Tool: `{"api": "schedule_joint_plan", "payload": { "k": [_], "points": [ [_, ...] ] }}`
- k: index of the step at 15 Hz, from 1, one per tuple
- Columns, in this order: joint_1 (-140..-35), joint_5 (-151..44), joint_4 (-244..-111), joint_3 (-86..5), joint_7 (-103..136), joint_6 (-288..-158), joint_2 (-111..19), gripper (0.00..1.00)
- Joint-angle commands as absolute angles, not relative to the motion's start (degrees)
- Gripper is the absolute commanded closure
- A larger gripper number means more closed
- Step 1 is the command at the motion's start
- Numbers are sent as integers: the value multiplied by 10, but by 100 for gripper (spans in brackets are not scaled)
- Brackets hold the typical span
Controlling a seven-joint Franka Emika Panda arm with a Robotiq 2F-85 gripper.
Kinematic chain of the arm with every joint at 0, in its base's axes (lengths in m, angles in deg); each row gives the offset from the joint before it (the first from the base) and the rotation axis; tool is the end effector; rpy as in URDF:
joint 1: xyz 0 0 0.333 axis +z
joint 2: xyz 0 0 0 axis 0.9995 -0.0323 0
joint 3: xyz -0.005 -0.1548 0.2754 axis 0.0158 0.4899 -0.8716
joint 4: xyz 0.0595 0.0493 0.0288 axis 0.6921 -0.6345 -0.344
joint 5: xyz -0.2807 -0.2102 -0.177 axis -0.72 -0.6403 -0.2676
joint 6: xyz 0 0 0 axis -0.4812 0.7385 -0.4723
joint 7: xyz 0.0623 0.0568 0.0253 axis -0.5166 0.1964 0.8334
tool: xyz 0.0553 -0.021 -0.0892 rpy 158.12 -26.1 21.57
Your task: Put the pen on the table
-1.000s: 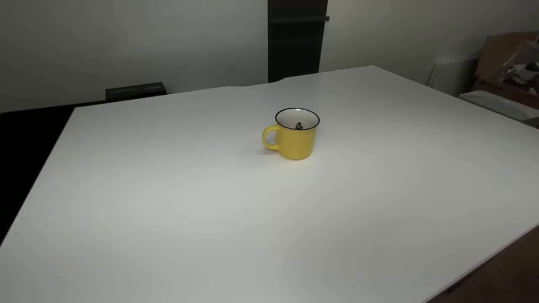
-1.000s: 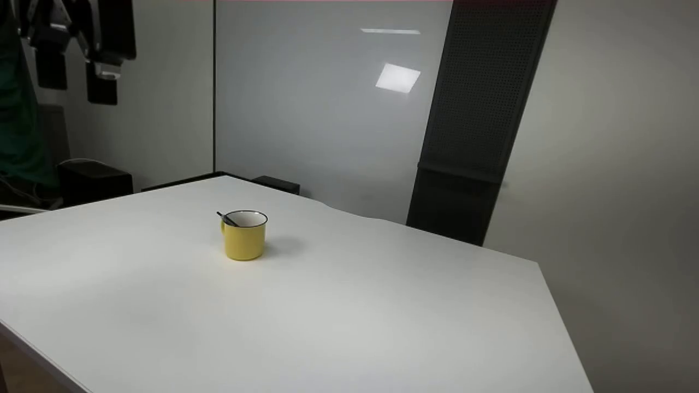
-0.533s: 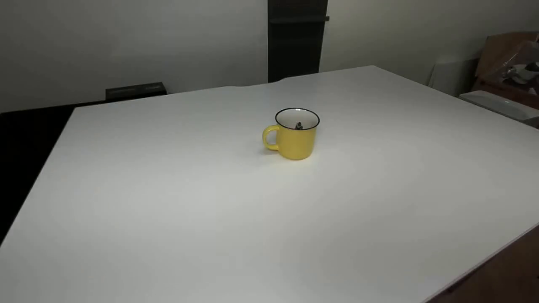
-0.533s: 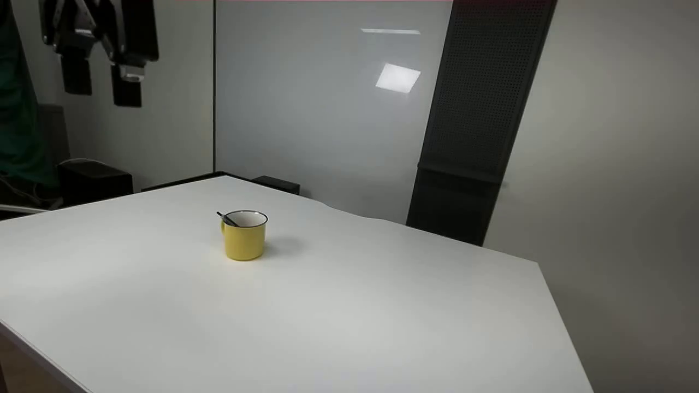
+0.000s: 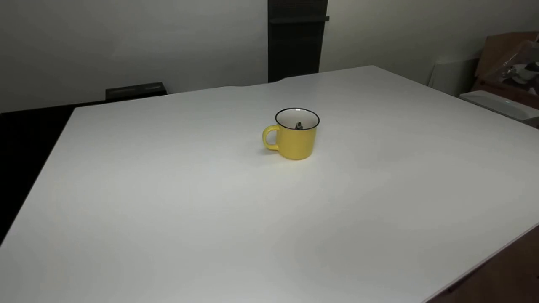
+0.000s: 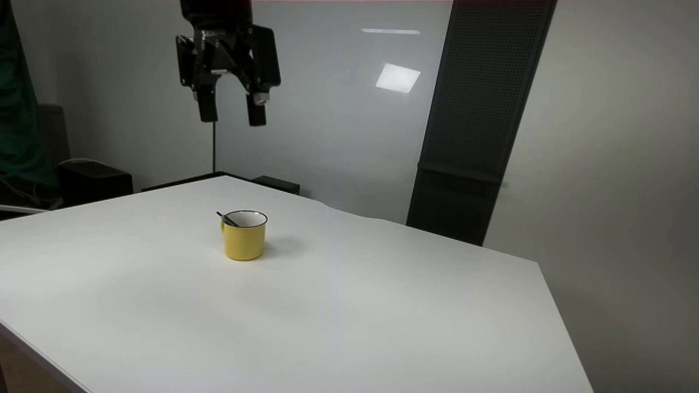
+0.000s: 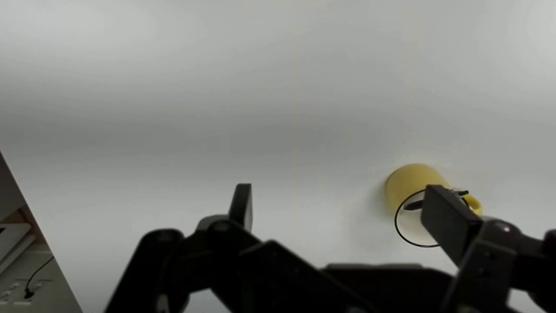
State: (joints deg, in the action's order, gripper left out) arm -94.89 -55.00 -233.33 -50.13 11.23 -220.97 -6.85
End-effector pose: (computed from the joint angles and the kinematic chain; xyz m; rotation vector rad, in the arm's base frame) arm 0.4133 -0.0108 0.3994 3.0351 -0.2317 0.1721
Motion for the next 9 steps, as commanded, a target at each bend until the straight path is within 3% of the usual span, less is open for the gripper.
{"api": "schedule_joint_plan", "payload": {
  "k": [1,9],
  "points": [
    [-931,-565,-2235,-508,85,-2224,-201,0],
    [-897,-559,-2199,-493,93,-2238,-262,0]
  ]
}}
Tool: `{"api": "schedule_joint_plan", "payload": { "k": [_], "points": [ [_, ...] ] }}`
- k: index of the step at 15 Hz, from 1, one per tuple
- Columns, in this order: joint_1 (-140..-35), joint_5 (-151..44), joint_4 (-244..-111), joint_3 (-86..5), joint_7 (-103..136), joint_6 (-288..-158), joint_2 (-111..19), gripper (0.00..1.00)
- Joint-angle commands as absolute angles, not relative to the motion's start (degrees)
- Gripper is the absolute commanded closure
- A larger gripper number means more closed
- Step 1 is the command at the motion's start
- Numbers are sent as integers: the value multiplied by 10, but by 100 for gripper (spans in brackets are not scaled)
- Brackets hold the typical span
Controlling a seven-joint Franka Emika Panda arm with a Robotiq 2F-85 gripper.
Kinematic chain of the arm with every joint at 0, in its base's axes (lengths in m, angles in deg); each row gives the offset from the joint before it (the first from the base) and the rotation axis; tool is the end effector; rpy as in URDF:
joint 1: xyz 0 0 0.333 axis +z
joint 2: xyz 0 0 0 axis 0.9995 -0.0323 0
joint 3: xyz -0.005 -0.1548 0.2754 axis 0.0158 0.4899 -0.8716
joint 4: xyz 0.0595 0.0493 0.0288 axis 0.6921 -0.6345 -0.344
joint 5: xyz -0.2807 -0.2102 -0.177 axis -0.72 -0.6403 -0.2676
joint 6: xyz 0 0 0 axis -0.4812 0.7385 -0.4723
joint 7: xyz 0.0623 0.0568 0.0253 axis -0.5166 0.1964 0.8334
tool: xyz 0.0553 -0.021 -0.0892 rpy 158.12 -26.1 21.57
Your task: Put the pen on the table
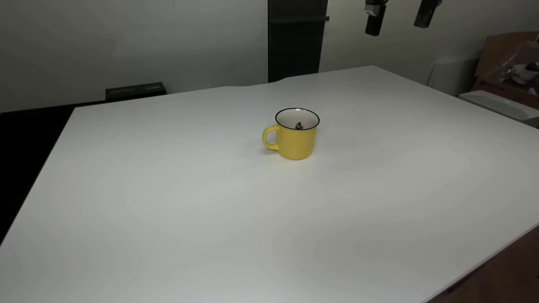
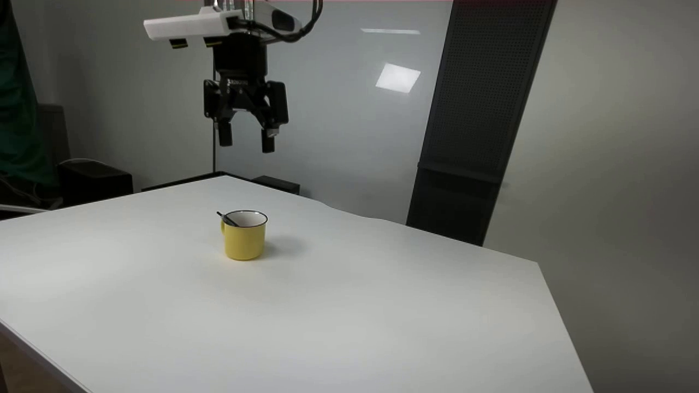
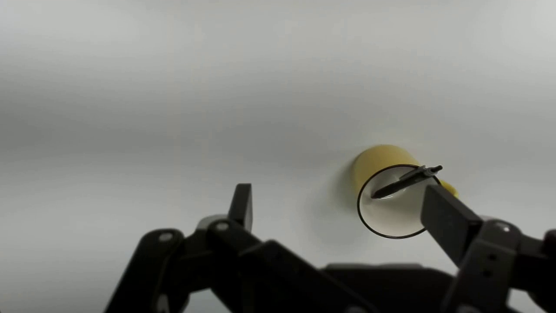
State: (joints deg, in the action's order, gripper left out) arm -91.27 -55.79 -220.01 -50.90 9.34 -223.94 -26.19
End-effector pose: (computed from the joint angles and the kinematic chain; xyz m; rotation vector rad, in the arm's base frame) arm 0.4982 0.0267 0.3546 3.0690 -0.1368 0.0985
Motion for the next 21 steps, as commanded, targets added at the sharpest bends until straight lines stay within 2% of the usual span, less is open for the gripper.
{"api": "schedule_joint_plan", "payload": {
  "k": [1,10,16,21],
  "points": [
    [-897,-559,-2198,-493,93,-2238,-261,0],
    [-855,-559,-2121,-492,72,-2391,-432,0],
    [-809,-553,-2023,-481,81,-2386,-543,0],
    [-794,-534,-1990,-482,86,-2377,-578,0]
  ]
}}
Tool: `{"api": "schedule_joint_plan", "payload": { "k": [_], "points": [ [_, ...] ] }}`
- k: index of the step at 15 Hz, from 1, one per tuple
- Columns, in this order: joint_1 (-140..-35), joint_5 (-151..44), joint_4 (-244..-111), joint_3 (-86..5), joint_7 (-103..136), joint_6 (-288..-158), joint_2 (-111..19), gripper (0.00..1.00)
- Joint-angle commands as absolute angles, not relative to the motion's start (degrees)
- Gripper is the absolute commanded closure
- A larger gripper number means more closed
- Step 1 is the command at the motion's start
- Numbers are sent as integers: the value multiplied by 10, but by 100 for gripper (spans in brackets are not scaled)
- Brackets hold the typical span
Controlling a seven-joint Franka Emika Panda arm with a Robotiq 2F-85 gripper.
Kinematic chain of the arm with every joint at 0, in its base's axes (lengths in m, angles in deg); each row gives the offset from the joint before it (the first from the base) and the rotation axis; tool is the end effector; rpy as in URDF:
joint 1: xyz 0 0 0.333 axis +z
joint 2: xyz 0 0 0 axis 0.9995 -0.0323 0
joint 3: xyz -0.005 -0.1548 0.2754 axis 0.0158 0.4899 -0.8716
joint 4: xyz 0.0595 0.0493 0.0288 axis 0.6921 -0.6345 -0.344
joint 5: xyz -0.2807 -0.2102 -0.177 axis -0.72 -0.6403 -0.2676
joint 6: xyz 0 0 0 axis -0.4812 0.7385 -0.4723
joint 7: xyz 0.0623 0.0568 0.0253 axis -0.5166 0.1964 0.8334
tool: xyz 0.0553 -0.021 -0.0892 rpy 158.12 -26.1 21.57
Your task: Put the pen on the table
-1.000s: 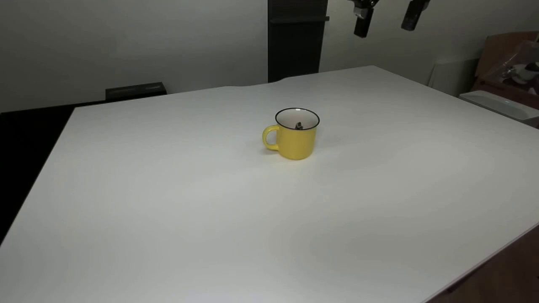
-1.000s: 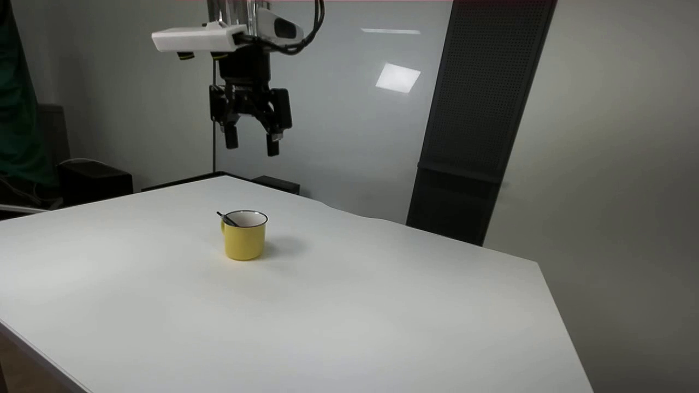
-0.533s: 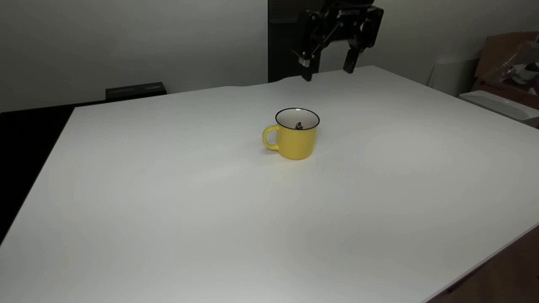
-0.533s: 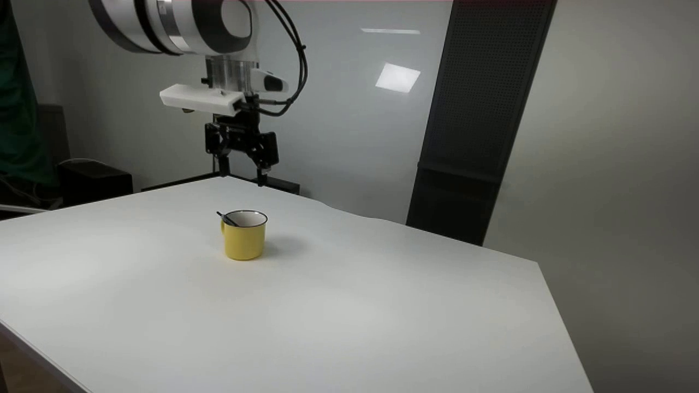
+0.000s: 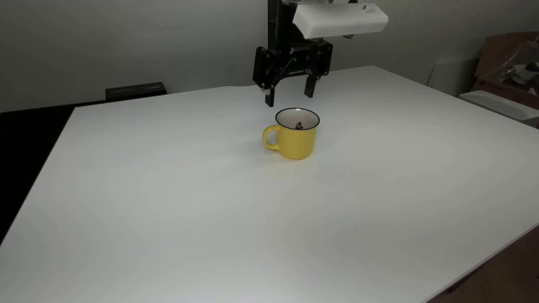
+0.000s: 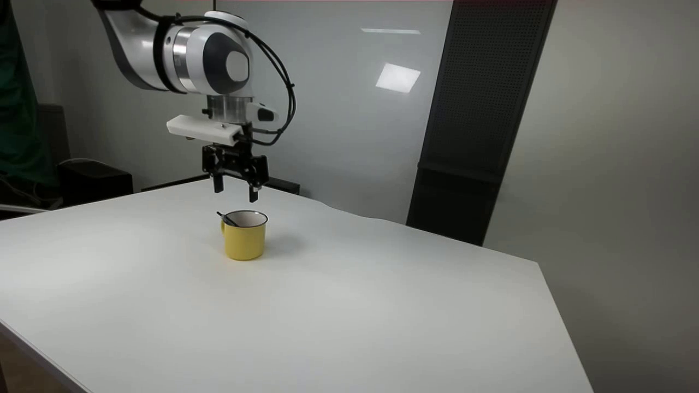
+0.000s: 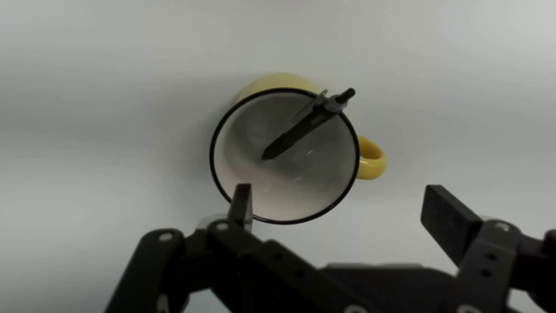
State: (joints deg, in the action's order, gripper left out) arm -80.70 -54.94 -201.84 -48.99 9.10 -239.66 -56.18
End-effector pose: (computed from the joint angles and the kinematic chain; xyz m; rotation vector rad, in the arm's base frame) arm 0.5963 0.1262 0.2213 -3.1180 -0.0774 -0.1946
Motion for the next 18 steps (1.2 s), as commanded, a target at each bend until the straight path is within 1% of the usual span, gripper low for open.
{"api": "schedule_joint_plan", "payload": {
  "k": [1,4,9,18],
  "points": [
    [-790,-532,-1991,-481,83,-2376,-579,0],
    [-776,-531,-2009,-474,68,-2372,-569,0],
    [-737,-558,-2043,-436,12,-2377,-544,0],
    [-720,-565,-2105,-410,-48,-2378,-510,0]
  ]
}}
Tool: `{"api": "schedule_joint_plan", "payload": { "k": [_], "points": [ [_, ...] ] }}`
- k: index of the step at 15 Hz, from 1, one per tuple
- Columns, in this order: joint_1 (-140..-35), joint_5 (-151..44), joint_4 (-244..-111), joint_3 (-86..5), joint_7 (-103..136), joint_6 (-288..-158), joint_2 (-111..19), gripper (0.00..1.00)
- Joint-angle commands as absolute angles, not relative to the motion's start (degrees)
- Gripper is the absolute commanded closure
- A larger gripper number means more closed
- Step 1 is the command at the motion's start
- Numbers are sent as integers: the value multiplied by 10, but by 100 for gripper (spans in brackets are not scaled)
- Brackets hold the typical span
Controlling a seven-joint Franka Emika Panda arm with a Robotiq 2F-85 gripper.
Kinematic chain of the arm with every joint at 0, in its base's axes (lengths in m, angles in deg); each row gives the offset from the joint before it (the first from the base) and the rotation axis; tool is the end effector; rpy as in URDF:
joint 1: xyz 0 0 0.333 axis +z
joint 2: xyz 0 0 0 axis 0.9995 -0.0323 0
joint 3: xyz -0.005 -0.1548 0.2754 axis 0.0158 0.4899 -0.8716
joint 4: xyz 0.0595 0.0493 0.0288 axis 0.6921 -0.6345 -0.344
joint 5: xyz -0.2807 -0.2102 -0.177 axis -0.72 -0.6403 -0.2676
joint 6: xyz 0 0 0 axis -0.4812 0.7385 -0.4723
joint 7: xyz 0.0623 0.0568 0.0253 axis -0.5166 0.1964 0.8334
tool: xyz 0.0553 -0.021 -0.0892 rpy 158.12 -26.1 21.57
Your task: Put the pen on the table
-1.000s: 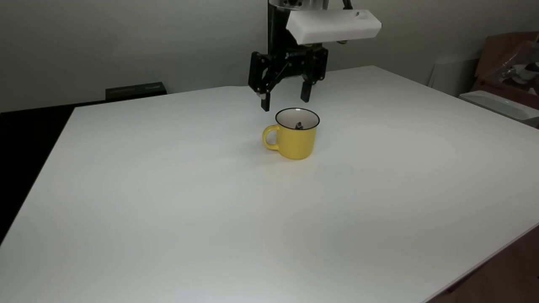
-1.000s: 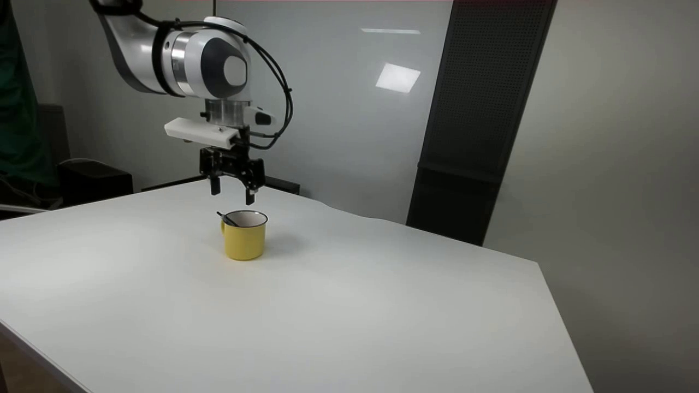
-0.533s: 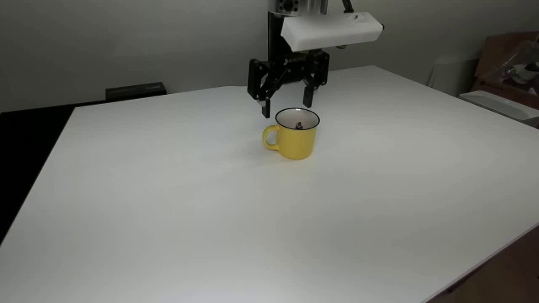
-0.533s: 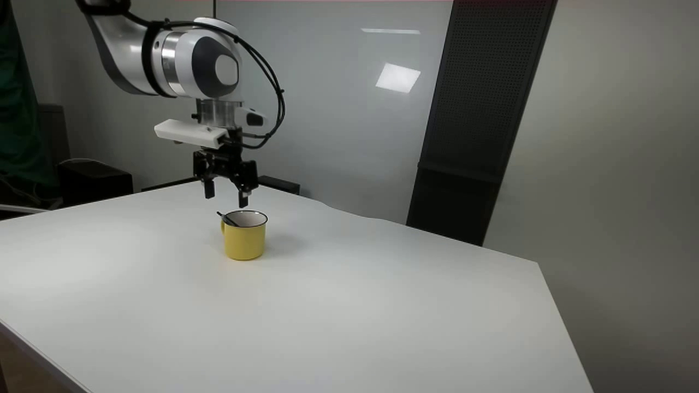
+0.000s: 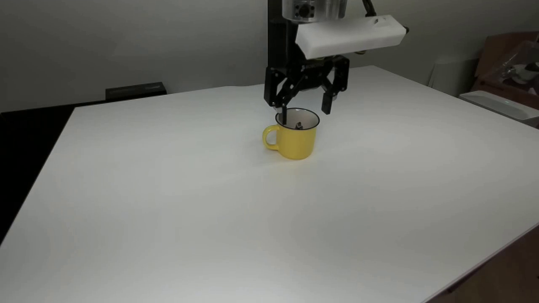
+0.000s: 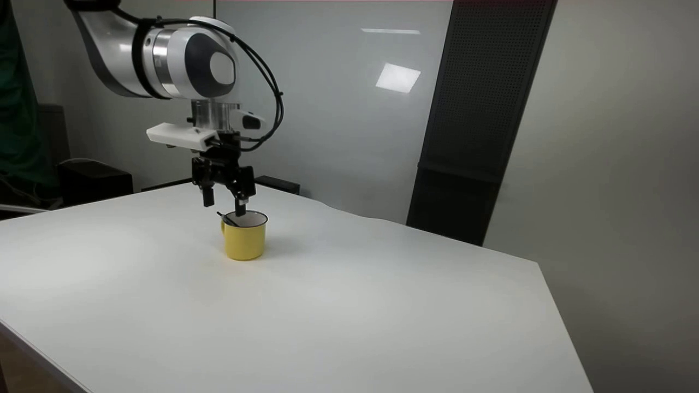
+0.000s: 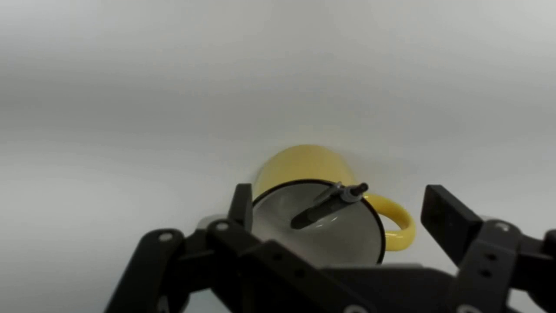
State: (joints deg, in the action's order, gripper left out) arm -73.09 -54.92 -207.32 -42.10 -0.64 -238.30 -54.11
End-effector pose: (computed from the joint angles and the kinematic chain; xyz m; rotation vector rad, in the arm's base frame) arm 0.5619 0.1272 0.2033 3.0910 -0.1432 0.0866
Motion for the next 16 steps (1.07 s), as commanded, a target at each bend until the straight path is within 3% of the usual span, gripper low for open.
{"api": "schedule_joint_plan", "payload": {
  "k": [1,2,4,13,16],
  "points": [
    [-720,-565,-2109,-409,-52,-2378,-507,0],
    [-720,-565,-2112,-409,-53,-2380,-505,25],
    [-720,-569,-2117,-409,-56,-2382,-501,33],
    [-742,-564,-2113,-415,-26,-2401,-509,97],
    [-751,-558,-2112,-418,-14,-2407,-511,100]
  ]
}}
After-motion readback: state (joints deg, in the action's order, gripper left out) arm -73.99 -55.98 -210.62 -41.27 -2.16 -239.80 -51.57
